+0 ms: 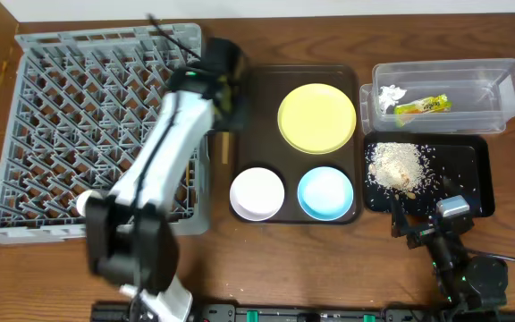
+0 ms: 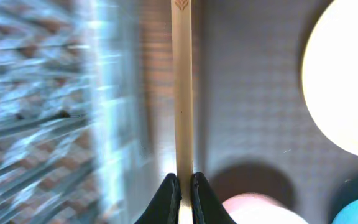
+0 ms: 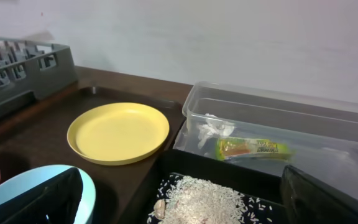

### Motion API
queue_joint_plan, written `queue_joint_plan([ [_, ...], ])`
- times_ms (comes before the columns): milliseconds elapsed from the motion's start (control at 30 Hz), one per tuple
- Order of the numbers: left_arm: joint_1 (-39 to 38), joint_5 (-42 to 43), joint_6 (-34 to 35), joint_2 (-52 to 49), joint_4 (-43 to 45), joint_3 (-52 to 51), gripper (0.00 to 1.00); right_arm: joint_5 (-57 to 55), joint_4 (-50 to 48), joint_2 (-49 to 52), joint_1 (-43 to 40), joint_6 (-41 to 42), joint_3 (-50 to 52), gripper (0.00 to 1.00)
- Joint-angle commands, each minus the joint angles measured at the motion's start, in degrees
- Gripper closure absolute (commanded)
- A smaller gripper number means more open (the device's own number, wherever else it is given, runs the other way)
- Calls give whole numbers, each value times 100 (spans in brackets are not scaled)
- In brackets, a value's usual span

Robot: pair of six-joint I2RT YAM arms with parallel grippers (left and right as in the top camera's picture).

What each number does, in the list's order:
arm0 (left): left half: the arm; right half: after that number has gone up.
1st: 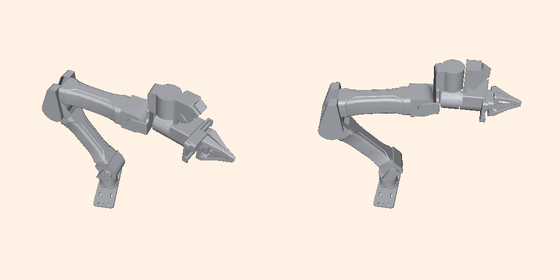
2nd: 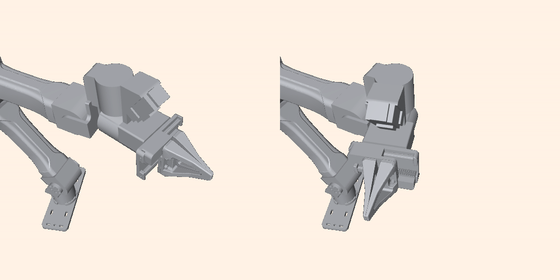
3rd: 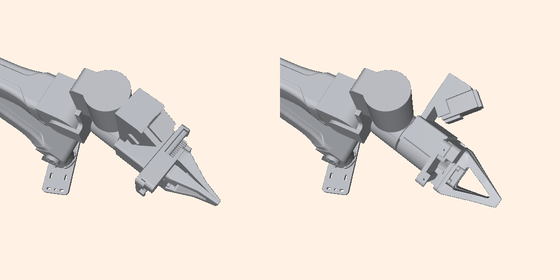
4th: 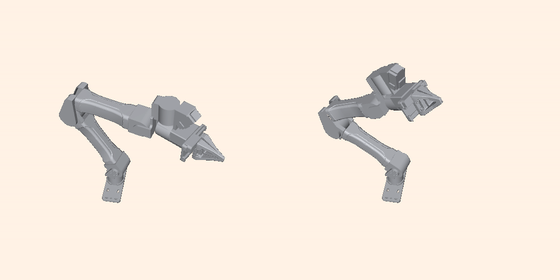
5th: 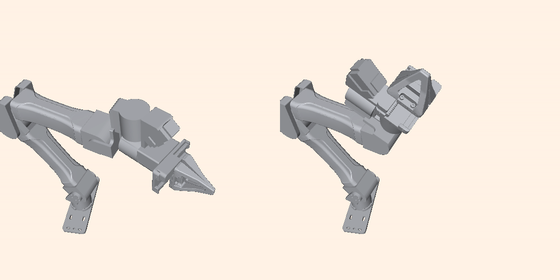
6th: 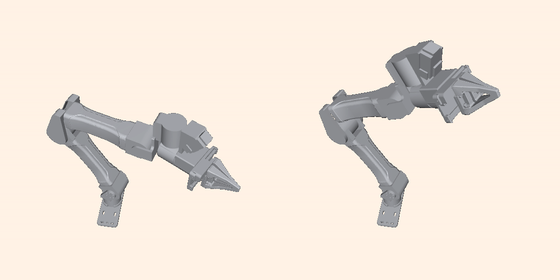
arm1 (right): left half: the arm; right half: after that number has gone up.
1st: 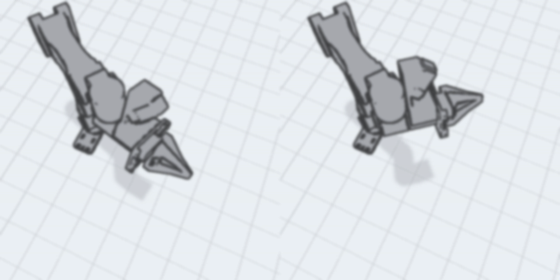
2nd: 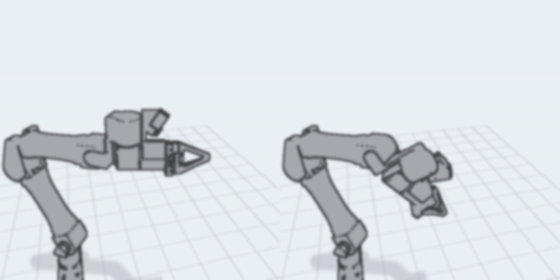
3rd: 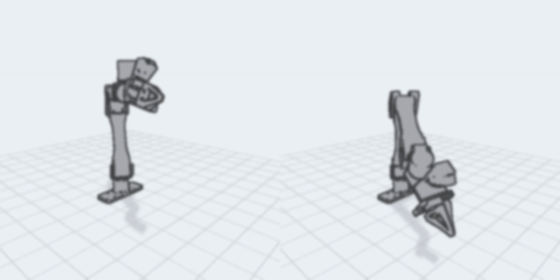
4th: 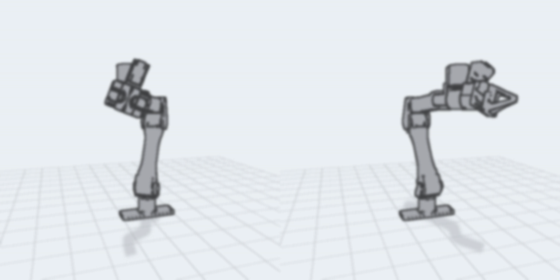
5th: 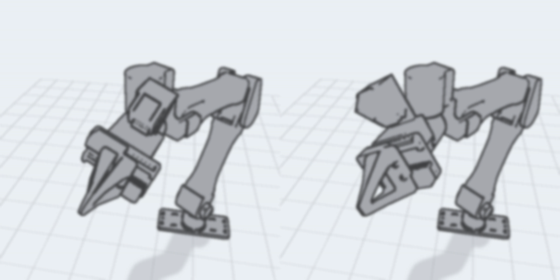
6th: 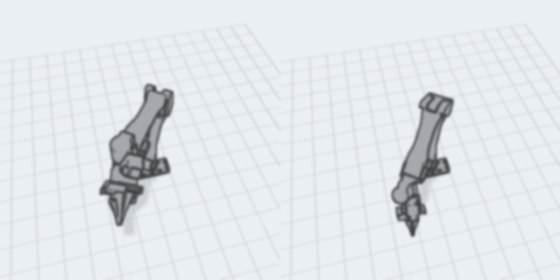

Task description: Sort waste into correct bins and load items into the dishwasher

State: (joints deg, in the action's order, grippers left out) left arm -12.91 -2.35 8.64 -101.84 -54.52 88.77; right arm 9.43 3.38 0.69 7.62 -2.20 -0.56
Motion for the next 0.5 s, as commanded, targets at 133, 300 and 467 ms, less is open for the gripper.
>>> queue_joint_plan([
  [133, 634, -907, -153, 133, -638, -101, 93, 7, 0, -31, -127, -46, 24, 1],
  [300, 839, -903, -216, -63, -479, -308, 89, 7, 0, -31, -127, -46, 24, 1],
  [467, 793, -577, -278, 61, -643, -216, 59, 7, 0, -31, -129, -46, 24, 1],
])
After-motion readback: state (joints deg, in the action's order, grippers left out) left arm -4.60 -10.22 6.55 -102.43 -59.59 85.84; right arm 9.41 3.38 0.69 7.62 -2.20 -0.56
